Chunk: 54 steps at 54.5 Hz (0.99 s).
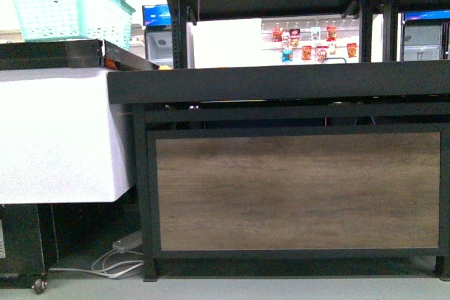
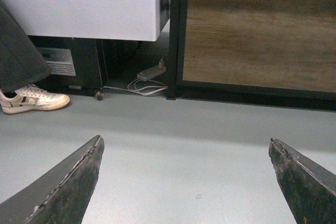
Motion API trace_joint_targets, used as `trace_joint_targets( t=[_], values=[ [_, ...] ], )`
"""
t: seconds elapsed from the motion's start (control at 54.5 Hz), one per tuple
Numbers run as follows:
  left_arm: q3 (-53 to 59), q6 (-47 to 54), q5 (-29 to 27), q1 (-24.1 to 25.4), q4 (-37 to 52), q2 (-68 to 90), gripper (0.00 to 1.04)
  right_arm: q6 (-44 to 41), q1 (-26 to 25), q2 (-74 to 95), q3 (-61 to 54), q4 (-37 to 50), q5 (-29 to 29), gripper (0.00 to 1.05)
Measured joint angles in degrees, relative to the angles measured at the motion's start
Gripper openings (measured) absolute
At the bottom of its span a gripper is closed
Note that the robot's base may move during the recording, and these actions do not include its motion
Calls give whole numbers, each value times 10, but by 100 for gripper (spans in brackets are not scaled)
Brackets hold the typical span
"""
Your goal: Pick lemon from shelf
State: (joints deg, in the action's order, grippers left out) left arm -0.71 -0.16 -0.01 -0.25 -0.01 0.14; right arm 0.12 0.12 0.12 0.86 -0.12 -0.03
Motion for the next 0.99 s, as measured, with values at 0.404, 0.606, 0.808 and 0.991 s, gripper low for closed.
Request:
trace_joint_targets(
  t=[0.404, 0.606, 0.808, 0.991],
  values=[
    [0, 0, 0, 0, 0, 0, 97, 0, 0, 0, 0, 0, 0, 97],
    [0, 0, 0, 0, 0, 0, 97, 0, 0, 0, 0, 0, 0, 97],
    [0, 0, 0, 0, 0, 0, 97, 0, 0, 0, 0, 0, 0, 97],
    [0, 0, 0, 0, 0, 0, 97, 0, 0, 0, 0, 0, 0, 97]
  ],
)
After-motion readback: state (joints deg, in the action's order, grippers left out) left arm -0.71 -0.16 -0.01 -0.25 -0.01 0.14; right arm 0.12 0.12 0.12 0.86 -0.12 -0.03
